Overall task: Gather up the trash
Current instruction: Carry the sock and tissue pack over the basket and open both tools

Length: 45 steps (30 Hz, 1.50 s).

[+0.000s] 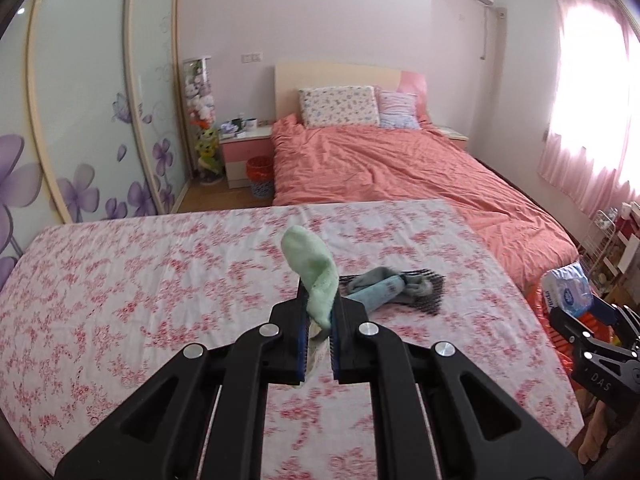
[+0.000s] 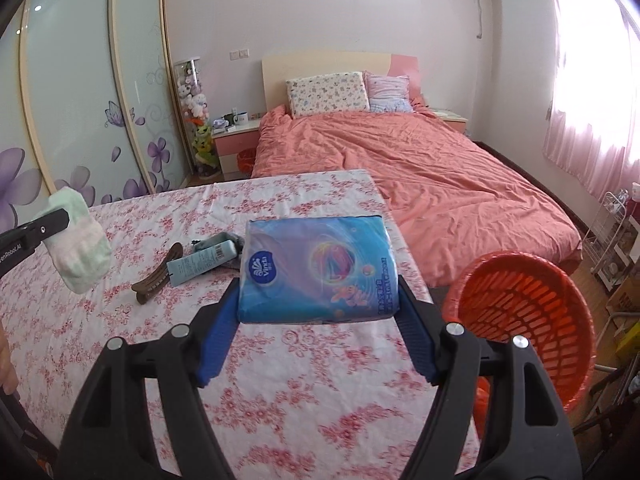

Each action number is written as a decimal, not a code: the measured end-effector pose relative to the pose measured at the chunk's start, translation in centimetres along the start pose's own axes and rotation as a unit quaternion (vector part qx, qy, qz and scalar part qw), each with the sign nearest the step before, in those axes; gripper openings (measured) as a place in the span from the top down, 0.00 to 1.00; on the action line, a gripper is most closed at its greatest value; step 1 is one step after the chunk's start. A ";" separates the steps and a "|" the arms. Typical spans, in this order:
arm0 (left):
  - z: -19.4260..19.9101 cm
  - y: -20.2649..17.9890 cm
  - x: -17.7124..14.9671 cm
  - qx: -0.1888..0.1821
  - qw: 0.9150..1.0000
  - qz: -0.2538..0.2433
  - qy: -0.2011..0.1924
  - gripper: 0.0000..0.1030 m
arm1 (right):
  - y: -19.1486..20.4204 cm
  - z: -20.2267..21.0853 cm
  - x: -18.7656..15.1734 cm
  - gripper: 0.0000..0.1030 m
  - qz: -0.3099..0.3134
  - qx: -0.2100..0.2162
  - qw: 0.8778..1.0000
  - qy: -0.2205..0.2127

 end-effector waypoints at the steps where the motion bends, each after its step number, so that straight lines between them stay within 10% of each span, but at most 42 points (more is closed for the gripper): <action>1: 0.2 -0.9 0.0 -0.008 1.000 -0.005 -0.002 0.92 | -0.6 0.5 -0.1 0.31 -0.003 -0.004 1.000 -0.003; 15: 1.6 -12.7 -0.4 -0.133 0.989 -0.062 -0.004 0.92 | -10.5 5.1 -1.5 0.31 -0.067 -0.060 0.995 -0.031; 36: -4.3 -31.3 -3.1 -0.300 0.944 -0.113 0.080 0.91 | -25.8 2.4 -4.9 0.30 -0.172 -0.104 0.979 -0.019; 40: -6.5 -31.7 -3.7 -0.278 0.950 -0.102 0.099 0.52 | -27.3 0.3 -5.5 0.28 -0.179 -0.096 0.979 -0.005; 45: -7.5 -30.2 -4.4 -0.245 0.958 -0.106 0.108 0.47 | -27.5 -1.0 -7.1 0.24 -0.194 -0.098 0.976 0.014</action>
Point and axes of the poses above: each gripper's, at about its wrist camera, not at the fingertips, and z roughly against the way its jaws point, y to its left, x to its top, the point moved 1 cm from there along -z, roughly the way its jaws point, and after that the axes turned 2 degrees about z, right-handed, at the moved point
